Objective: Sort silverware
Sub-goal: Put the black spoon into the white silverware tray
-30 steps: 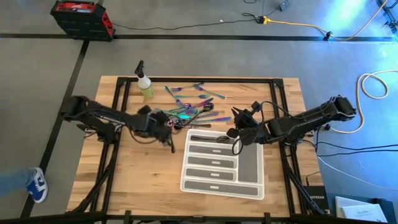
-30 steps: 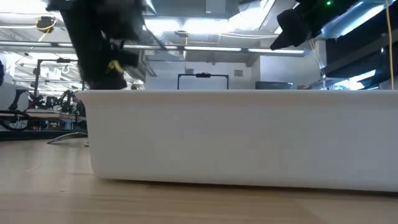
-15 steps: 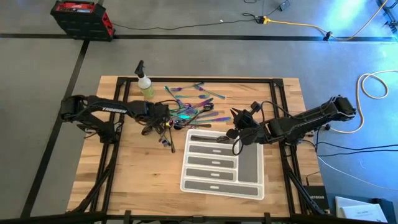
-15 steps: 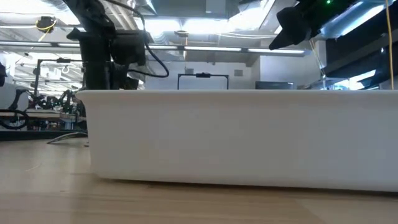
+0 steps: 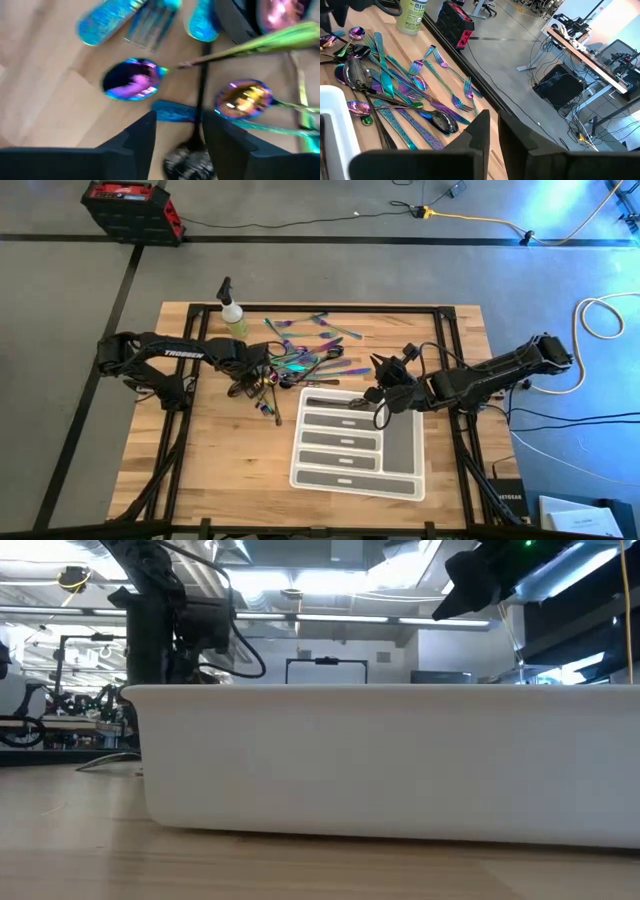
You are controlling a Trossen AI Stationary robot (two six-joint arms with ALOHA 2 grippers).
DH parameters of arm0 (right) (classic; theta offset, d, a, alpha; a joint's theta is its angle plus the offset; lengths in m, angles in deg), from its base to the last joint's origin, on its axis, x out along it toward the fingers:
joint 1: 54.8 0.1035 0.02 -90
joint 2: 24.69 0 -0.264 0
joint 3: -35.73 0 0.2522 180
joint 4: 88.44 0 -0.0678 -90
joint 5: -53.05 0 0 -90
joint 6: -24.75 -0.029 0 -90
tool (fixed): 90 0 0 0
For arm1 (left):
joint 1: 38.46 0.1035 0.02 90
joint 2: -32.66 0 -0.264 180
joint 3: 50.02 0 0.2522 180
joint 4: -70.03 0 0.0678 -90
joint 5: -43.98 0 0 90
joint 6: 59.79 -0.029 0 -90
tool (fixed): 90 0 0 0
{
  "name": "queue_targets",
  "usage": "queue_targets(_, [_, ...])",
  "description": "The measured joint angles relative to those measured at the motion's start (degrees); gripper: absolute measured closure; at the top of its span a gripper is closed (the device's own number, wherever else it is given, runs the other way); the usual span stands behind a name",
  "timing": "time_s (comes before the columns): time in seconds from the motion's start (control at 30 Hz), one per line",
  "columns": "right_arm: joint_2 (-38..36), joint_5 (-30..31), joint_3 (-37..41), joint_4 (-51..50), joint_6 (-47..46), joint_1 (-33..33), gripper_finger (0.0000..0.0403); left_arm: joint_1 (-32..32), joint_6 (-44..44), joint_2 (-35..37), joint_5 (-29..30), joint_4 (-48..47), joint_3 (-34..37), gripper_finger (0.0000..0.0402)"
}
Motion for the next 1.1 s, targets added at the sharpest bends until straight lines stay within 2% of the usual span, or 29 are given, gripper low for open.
queue_targets(0.1, [0.00,-0.02,0.00,0.00,0.00,0.00,0.0382,-0.11,-0.20,0.00,-2.10,0.14,0.00,0.0247])
queue_targets(0.33, [0.00,-0.02,0.00,0.00,0.00,0.00,0.0382,0.31,-1.36,-0.23,-0.25,0.35,0.00,0.0247])
queue_targets(0.6, [0.00,-0.02,0.02,-0.02,0.17,0.00,0.0382,1.92,-2.69,-0.22,-1.55,2.11,1.84,0.0294])
queue_targets(0.9, [0.00,-0.02,0.02,-0.04,0.20,0.00,0.0382,1.80,-2.75,0.20,-2.79,4.22,5.46,0.0306])
queue_targets(1.0, [0.00,-0.02,0.02,-0.02,0.20,0.00,0.0382,1.79,-3.94,0.45,-2.78,4.41,5.52,0.0332])
queue_targets(1.1, [0.00,-0.02,0.02,0.02,0.15,0.00,0.0382,1.81,-5.50,0.88,-3.58,4.69,5.53,0.0374])
